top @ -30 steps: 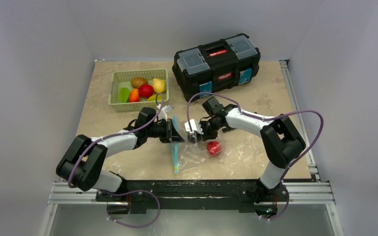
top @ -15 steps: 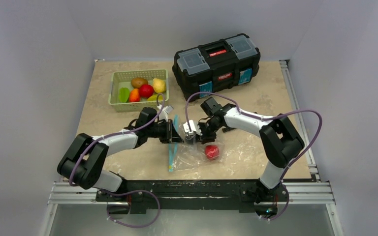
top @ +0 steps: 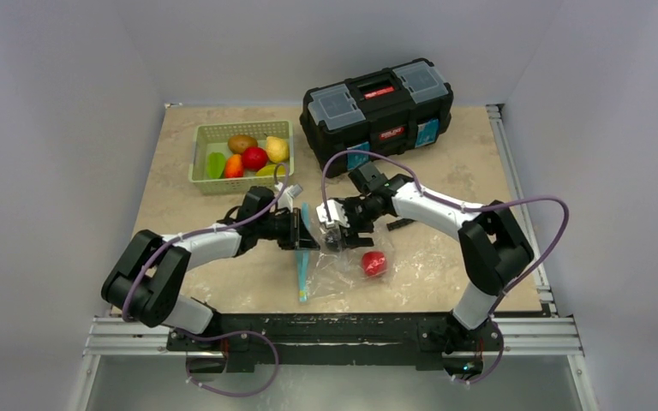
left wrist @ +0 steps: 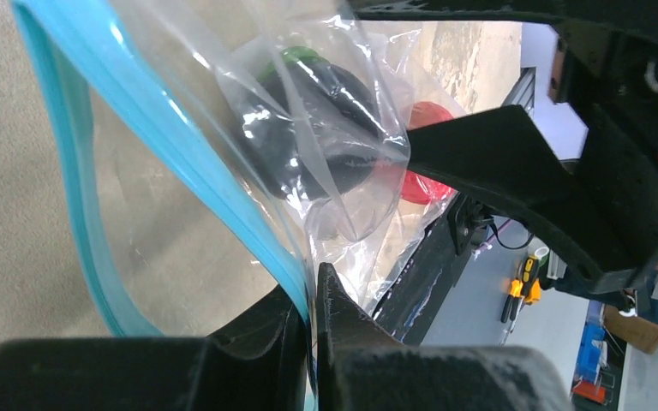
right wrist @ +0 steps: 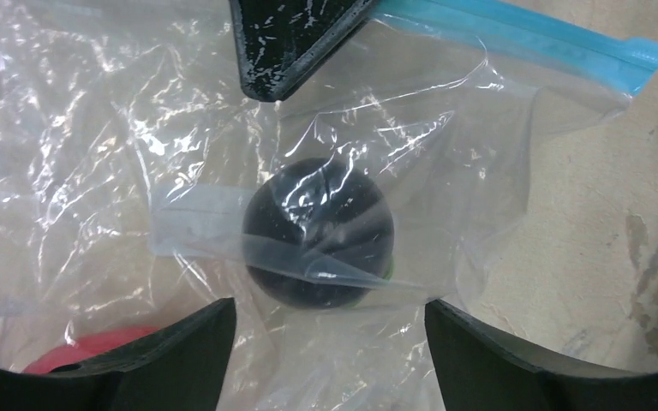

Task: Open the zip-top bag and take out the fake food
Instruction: Adjust the fake fruit in the zipper food storage bag.

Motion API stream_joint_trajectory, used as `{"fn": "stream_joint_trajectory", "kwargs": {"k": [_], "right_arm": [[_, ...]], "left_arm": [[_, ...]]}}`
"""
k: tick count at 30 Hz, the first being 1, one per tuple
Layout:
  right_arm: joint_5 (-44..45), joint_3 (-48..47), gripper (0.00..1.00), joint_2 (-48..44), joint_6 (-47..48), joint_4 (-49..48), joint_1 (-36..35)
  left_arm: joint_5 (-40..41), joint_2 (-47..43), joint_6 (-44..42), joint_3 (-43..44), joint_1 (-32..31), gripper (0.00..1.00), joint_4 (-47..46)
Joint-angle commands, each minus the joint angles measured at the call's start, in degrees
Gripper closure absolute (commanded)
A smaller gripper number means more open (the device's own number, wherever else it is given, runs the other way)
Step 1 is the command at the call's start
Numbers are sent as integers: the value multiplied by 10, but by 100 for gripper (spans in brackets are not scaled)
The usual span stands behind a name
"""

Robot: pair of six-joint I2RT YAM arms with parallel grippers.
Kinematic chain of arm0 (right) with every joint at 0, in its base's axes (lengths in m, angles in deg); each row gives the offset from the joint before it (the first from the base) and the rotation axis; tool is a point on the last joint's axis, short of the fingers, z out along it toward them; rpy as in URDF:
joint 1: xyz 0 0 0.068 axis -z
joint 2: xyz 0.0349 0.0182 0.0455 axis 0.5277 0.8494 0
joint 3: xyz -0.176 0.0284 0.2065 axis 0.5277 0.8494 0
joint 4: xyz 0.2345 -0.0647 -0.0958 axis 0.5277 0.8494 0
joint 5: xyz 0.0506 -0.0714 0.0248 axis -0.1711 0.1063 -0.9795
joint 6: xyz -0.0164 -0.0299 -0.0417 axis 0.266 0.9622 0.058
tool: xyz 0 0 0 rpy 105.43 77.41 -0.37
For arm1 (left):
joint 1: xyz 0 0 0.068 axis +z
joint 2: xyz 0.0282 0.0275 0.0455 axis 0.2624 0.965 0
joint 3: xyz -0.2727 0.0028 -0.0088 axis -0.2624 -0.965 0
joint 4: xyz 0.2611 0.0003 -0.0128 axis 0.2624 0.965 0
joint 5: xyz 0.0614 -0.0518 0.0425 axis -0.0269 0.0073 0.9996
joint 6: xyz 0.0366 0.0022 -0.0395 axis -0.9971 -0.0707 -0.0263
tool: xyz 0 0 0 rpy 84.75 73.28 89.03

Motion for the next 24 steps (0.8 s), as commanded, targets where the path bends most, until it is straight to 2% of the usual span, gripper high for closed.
{"fn": "stream_joint_trajectory", "kwargs": {"k": [1,4,9,11,13,15,21,24], "right_arm": [[17,-16,24,30,-26,-23,-12],[17,-7,31,37,-33,-34,-24],[17,-11,52,57,-50,-46,-45],[10,-11,62,61,-56,-48,-47],[7,-13,76,65,-60,-49,-47],[5,-13,84,66,-61,-49,-47],[3,-9,91,61,-63,-54,-45],[15,-4,92,56,-55,-51,-42]], "left_arm": [[-17,6,-12,21,1,95,-17],[-21,14,-11,21,-1,95,-24],[-28,29,-10,20,-4,95,-35],[-28,30,-11,19,-4,95,-37],[-27,28,-11,17,-4,95,-38],[-28,27,-11,16,-4,95,-39],[-23,4,-14,15,-4,89,-22],[-13,-21,-22,15,-4,74,1]]}}
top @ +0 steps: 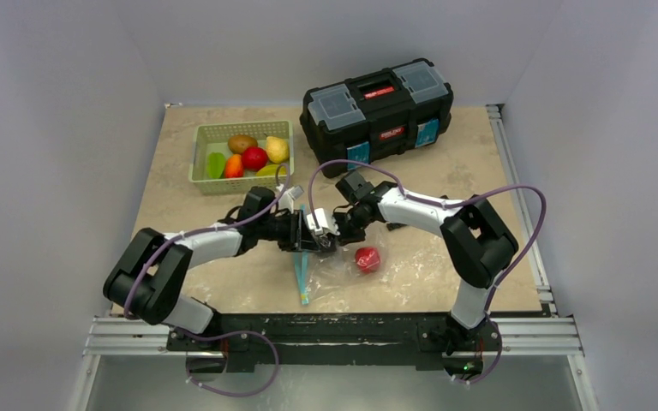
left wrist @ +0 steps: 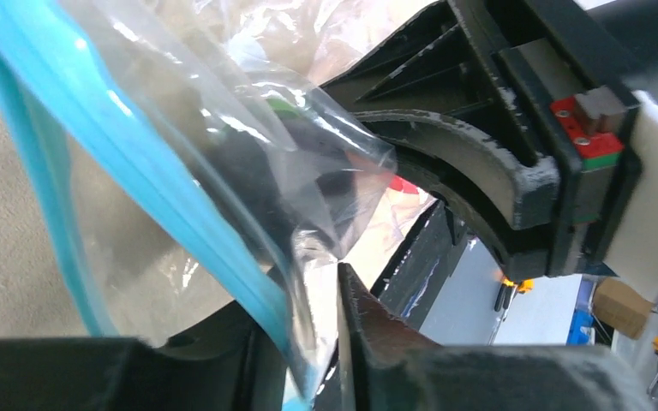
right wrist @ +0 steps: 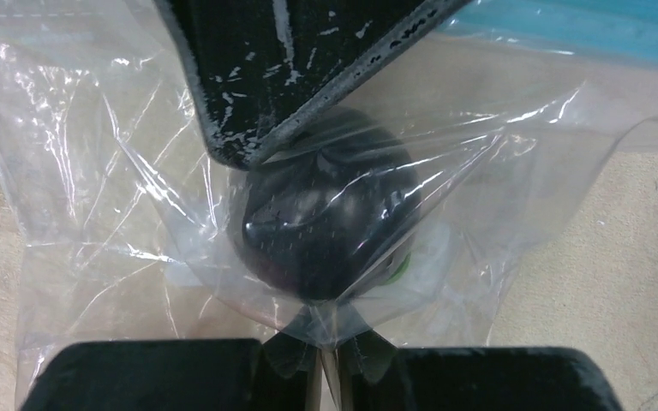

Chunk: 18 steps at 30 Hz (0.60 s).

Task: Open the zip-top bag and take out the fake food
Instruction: Adjust the fake fruit in the zipper food storage bag.

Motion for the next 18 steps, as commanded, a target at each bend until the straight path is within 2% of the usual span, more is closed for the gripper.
{"fn": "stream_joint_trajectory", "kwargs": {"k": [1,4,7,13,18], "right_arm": [[-7,2,92,-7,5,-14,2],[-7,9,93,-10,15,-9,13],[-13,10,93,-15,23,-1,24],[-24,15,93,-28,55,21,38],[-36,24,93,-42,79,31,63]], "left_arm": [[10,-51,-25,13,-2,67,12],[27,-85,-37,11,-1,50,45],[43,-126,-48,7,0,39,80],[83,-218,-76,11,13,27,190],[158,-288,-107,28,23,17,285]]}}
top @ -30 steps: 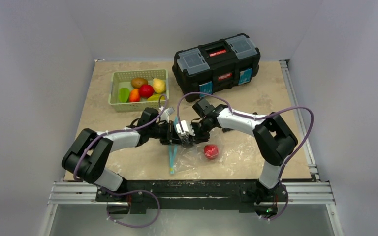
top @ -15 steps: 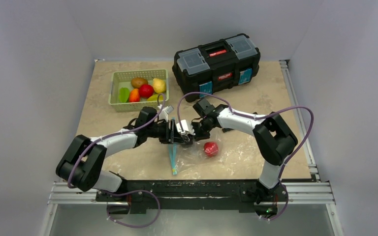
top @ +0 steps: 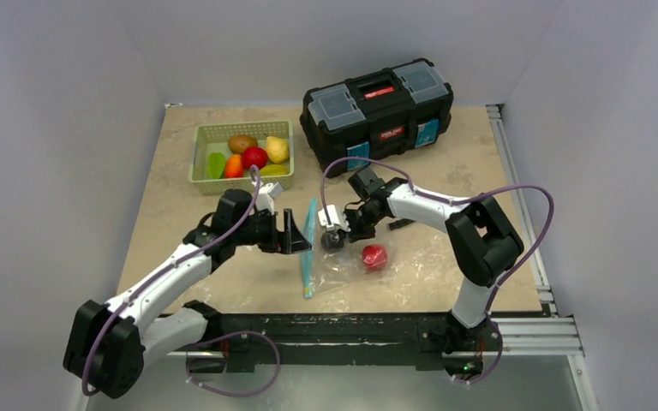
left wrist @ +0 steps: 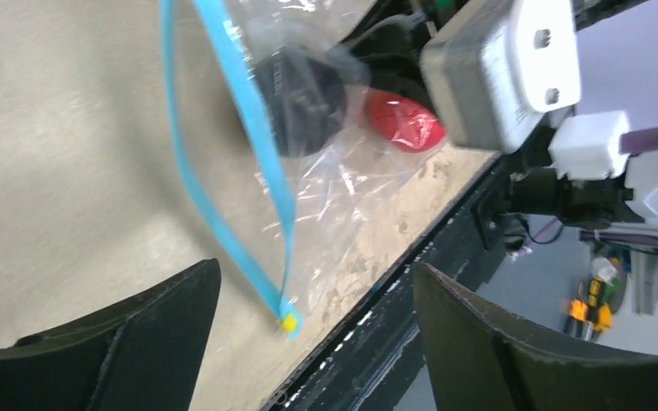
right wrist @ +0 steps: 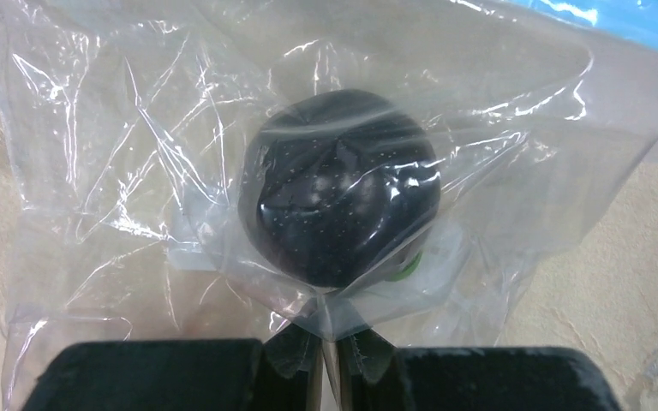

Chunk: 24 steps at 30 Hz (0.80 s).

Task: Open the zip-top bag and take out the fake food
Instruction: Adjust the fake fruit in the zipper food storage bag.

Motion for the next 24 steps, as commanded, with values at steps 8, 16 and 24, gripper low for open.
{"fn": "stream_joint_trajectory", "kwargs": {"k": [8,16,24], "right_arm": [[-23,29,98,-56,64,12,22],[-33,34,98,-63,72,5,21],[-71,43,100,-76,98,5,22]], "left_arm": [[172,-109,-156,15,13,1,95],[225,-104,-426,68,-59,3,147],[197,-47,-601,67,-121,11,124]]}}
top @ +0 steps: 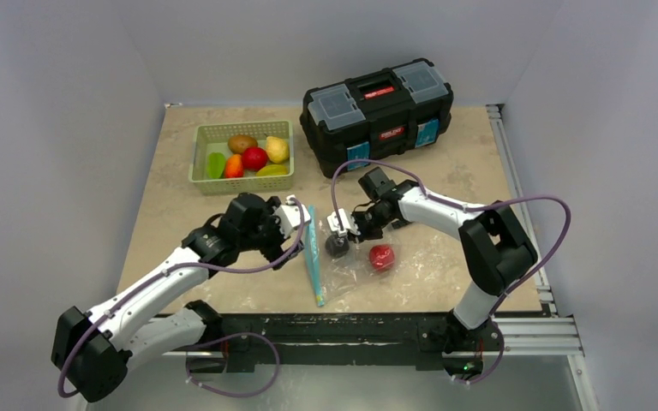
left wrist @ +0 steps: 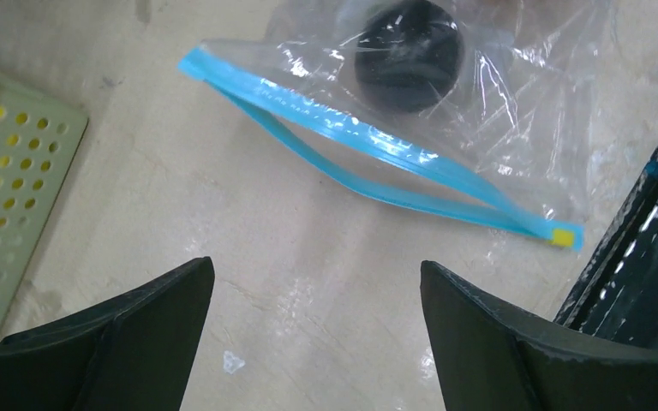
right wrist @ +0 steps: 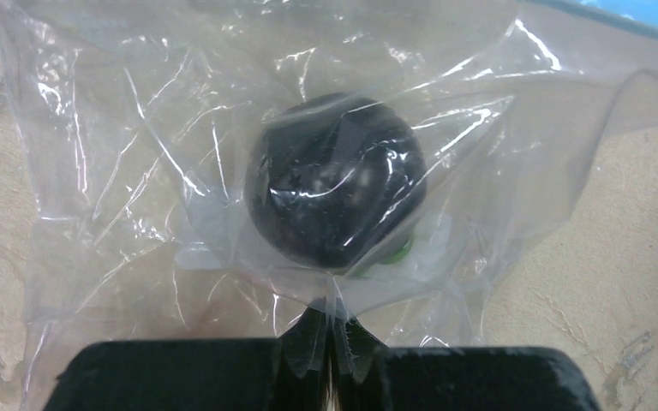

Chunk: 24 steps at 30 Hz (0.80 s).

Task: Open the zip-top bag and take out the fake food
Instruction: Adjust the fake fruit in the zipper food storage bag, then pick up the fake fruit from the zipper food storage bag.

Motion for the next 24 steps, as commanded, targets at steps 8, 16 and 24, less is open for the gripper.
{"fn": "stream_joint_trajectory", "kwargs": {"k": [8,16,24], "right_arm": [[-48,3,100,-29,36,5,1],[-60,5,100,-34,64,21,12],[-62,9,100,-42,77,28,23]], "left_arm": [[-18,33,-129,-84,-79,25,-208],[6,77,-97,-56,-104,46,-203],[58,91,-36,-61,-142,48,-237]]}}
